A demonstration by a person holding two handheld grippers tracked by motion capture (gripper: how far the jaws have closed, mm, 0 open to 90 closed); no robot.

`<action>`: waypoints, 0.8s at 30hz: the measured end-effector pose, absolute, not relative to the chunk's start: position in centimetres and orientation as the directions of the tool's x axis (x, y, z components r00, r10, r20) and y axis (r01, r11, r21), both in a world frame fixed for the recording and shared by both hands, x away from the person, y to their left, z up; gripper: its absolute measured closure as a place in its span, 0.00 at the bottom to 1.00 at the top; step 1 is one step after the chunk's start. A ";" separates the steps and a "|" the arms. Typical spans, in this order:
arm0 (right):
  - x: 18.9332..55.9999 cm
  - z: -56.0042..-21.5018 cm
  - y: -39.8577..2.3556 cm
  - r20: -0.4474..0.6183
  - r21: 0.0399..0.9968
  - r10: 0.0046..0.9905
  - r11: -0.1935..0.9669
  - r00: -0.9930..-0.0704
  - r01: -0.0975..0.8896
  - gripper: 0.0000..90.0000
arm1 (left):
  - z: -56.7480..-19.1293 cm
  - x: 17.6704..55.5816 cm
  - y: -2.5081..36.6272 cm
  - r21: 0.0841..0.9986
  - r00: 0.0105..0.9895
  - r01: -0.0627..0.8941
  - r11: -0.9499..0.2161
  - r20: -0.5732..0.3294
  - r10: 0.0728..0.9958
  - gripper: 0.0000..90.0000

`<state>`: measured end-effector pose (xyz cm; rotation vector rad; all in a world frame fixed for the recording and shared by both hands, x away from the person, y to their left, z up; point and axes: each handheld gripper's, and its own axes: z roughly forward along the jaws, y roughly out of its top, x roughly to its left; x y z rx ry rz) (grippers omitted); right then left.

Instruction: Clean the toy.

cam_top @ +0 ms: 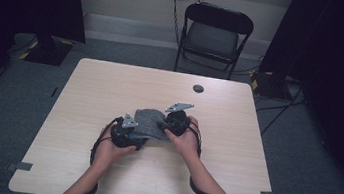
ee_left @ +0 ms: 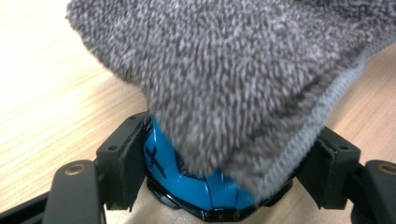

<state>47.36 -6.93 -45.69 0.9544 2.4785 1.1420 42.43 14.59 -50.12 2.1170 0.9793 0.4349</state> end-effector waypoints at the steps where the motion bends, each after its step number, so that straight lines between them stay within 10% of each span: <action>1: 47.4 -45.7 -7.0 0.045 0.749 0.660 0.475 -0.750 0.463 0.82 | -50.1 42.4 14.6 0.751 0.649 0.505 -0.426 -0.006 0.760 0.29; 24: 48.2 -45.3 -7.9 0.022 0.752 0.697 0.461 -0.717 0.472 0.82 | -50.1 42.4 14.6 0.751 0.649 0.505 -0.425 -0.006 0.760 0.29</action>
